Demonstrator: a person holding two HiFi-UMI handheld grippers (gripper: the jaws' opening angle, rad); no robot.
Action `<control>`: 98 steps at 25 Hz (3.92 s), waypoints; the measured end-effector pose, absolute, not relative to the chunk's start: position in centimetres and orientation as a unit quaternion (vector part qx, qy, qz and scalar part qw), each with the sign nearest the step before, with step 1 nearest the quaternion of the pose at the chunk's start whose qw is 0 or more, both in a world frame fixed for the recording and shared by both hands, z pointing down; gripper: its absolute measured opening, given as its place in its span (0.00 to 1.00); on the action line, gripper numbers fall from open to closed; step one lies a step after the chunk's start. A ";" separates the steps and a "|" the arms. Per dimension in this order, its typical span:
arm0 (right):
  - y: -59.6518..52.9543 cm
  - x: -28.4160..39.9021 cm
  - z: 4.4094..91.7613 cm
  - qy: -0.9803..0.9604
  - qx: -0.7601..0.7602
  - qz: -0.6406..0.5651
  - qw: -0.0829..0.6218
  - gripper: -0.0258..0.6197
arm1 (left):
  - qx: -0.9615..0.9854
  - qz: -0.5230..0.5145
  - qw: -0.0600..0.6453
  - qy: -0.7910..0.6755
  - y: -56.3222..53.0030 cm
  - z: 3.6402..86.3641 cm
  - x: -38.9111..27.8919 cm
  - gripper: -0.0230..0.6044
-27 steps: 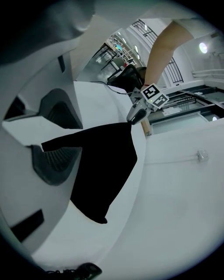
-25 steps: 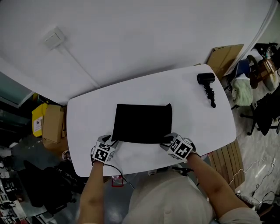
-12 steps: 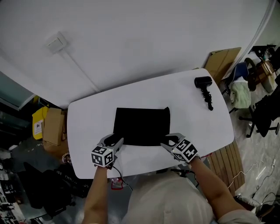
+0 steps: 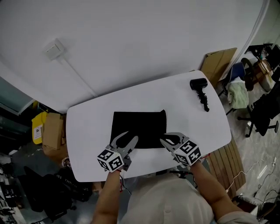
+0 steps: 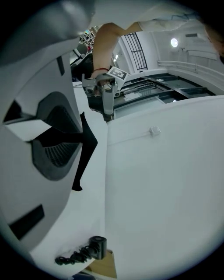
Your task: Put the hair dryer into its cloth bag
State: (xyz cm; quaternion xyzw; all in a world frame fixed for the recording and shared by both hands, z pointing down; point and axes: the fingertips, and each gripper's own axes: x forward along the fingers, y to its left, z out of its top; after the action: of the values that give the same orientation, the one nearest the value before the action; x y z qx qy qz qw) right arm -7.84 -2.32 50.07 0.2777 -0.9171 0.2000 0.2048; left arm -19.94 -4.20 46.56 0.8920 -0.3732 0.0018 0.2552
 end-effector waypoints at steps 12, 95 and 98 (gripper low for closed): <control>-3.1 -5.2 47.4 -0.915 0.317 0.189 0.161 0.08 | 0.918 -0.016 0.255 -0.305 -3.2 45.0 -11.4 0.25; -21.4 18.9 57.3 -0.800 0.497 0.196 0.274 0.45 | 0.895 0.011 0.330 -0.298 -4.7 50.6 -1.0 0.05; -22.1 19.7 58.0 -0.789 0.508 0.201 0.282 0.47 | 0.895 0.012 0.333 -0.297 -4.9 50.7 -0.8 0.05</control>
State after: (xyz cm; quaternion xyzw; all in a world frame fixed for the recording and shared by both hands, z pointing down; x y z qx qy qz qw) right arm 19.75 -22.07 57.95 0.5077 -0.7888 0.2014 0.2819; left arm -0.85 -4.88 50.75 0.8952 -0.2965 0.0120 0.3326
